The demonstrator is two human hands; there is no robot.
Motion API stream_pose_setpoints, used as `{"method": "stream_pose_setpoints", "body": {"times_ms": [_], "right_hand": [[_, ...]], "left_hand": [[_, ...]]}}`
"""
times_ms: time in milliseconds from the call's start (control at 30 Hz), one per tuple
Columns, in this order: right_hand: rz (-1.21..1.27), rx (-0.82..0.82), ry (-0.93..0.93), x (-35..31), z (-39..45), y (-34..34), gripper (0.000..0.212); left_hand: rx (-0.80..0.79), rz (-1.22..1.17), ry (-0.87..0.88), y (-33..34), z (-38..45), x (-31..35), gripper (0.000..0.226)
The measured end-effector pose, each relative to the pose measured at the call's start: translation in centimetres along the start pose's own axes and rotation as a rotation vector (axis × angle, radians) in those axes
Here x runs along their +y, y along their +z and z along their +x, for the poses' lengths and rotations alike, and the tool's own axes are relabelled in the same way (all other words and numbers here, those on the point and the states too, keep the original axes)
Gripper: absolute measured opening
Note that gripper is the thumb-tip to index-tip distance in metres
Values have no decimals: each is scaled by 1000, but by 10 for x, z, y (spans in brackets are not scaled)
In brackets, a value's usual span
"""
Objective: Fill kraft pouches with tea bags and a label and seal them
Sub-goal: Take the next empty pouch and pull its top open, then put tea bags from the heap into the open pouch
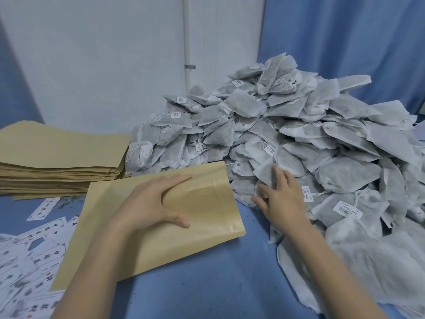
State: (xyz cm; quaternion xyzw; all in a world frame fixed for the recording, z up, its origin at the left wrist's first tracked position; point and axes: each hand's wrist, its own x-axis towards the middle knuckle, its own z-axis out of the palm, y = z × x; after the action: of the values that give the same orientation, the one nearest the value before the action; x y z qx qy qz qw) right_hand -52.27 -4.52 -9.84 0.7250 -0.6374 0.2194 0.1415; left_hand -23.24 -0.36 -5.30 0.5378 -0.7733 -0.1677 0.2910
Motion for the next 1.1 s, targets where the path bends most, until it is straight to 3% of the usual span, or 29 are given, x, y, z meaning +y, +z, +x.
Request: {"method": "stream_pose_setpoints", "body": {"times_ms": [100, 200, 300, 433, 500, 600, 700, 800, 900, 967, 1033, 1100], "right_hand": [[-152, -84, 1, 6, -2, 10, 62], [-68, 29, -19, -3, -2, 4, 58], [308, 248, -35, -19, 1, -11, 36], [995, 409, 325, -28, 5, -37, 20], [1302, 409, 501, -23, 8, -45, 24], [1568, 192, 673, -19, 10, -46, 27], [1513, -81, 620, -30, 6, -38, 21], [1373, -329, 275, -47, -4, -34, 9], [1116, -614, -38, -56, -11, -31, 24], [991, -586, -108, -55, -9, -29, 27], [850, -324, -58, -48, -4, -23, 25], [537, -79, 60, -34, 2, -13, 25]], "left_hand": [[-12, 6, 5, 2, 2, 0, 95], [-15, 16, 10, 3, 3, 0, 97], [-8, 16, 7, 4, 3, -1, 99], [13, 6, 5, 0, 2, -1, 97], [25, -16, 1, -2, 1, -1, 94], [37, -53, 0, -5, -1, -3, 93], [38, -71, 16, -6, 0, -1, 91], [9, -87, 44, -4, -1, 2, 92], [-73, -65, 69, 2, 0, 4, 92], [-94, -60, 60, 5, 0, 3, 92], [-74, -56, 45, 5, 1, 1, 92], [-41, -50, 29, 3, 1, -1, 94]]}}
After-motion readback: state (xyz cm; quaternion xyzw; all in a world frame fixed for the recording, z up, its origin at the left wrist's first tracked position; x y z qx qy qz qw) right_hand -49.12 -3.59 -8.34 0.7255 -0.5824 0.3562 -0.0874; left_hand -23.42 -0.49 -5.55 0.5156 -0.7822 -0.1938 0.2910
